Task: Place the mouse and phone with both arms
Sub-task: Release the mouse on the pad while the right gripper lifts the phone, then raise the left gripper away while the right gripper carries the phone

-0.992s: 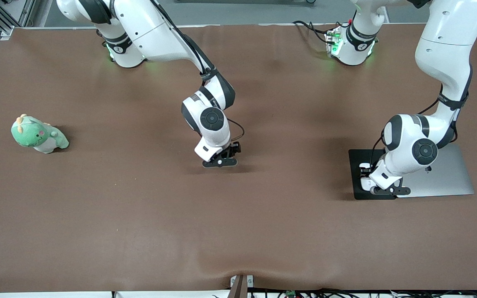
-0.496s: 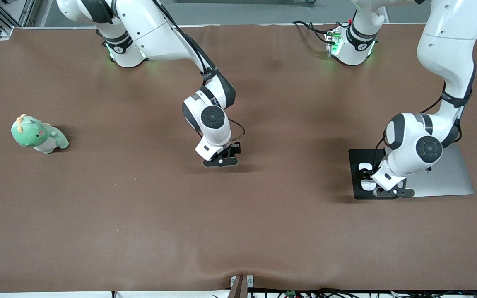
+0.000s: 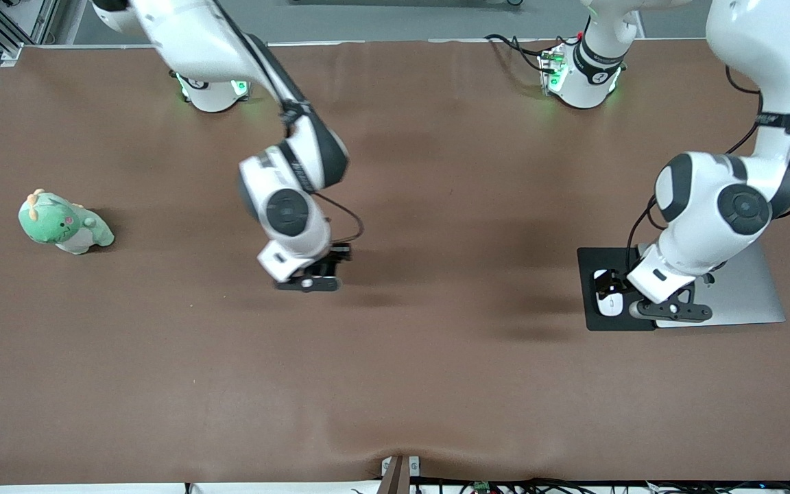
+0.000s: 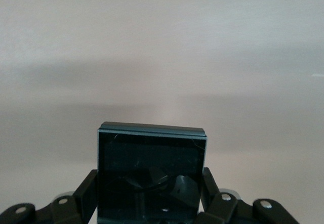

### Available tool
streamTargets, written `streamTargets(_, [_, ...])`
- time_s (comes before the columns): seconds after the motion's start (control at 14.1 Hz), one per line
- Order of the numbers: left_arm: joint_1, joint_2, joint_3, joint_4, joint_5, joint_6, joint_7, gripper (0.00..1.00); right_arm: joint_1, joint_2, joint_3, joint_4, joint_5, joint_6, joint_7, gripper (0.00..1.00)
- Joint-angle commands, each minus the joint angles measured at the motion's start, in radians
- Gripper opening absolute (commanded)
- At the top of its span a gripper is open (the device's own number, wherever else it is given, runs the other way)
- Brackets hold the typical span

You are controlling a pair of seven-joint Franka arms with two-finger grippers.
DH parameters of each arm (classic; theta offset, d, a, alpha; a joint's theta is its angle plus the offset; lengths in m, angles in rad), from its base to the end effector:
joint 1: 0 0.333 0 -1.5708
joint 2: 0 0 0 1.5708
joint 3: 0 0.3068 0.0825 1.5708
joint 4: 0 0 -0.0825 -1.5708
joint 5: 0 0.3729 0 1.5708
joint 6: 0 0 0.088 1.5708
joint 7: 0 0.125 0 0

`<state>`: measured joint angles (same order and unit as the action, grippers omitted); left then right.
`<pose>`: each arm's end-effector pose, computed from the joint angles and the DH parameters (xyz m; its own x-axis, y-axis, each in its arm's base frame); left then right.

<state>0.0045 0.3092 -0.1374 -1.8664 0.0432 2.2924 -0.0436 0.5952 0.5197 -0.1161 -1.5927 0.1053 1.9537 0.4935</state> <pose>0.6228 -0.0772 0.3438 0.9872 -0.1053 0.1194 -0.1074 -0.9941 0.0113 0.5720 0.3161 0.3013 0.9870 -0.0534 -0.1516 -0.0472 -0.9979 0.0442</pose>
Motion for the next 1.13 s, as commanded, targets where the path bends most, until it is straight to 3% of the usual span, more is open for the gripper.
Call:
streamTargets(0.0, [0.005,-0.073,-0.018,0.105,-0.003,-0.195,-0.002,1.00,-0.125,-0.116,0.018,-0.042,0.005,-0.114,-0.102,0.00])
streamTargets(0.28, [0.005,-0.116,-0.044,0.265,-0.040,-0.413,-0.006,1.00,-0.360,-0.162,0.010,-0.043,-0.001,-0.234,-0.309,0.00])
streamTargets(0.57, [0.003,-0.146,-0.047,0.390,-0.040,-0.599,-0.006,1.00,-0.582,-0.152,0.010,-0.088,-0.015,-0.216,-0.594,0.00])
streamTargets(0.78, [0.003,-0.203,-0.044,0.398,-0.051,-0.642,-0.007,1.00,-0.633,-0.147,0.010,-0.154,-0.047,-0.159,-0.641,0.00])
streamTargets(0.92, [-0.039,-0.235,-0.035,0.389,-0.054,-0.691,-0.051,1.00,-0.647,-0.150,0.010,-0.258,-0.101,-0.043,-0.651,0.00])
streamTargets(1.06, [-0.073,-0.252,-0.028,0.376,-0.052,-0.699,-0.079,1.00,-0.663,-0.153,0.012,-0.337,-0.101,0.039,-0.673,0.00])
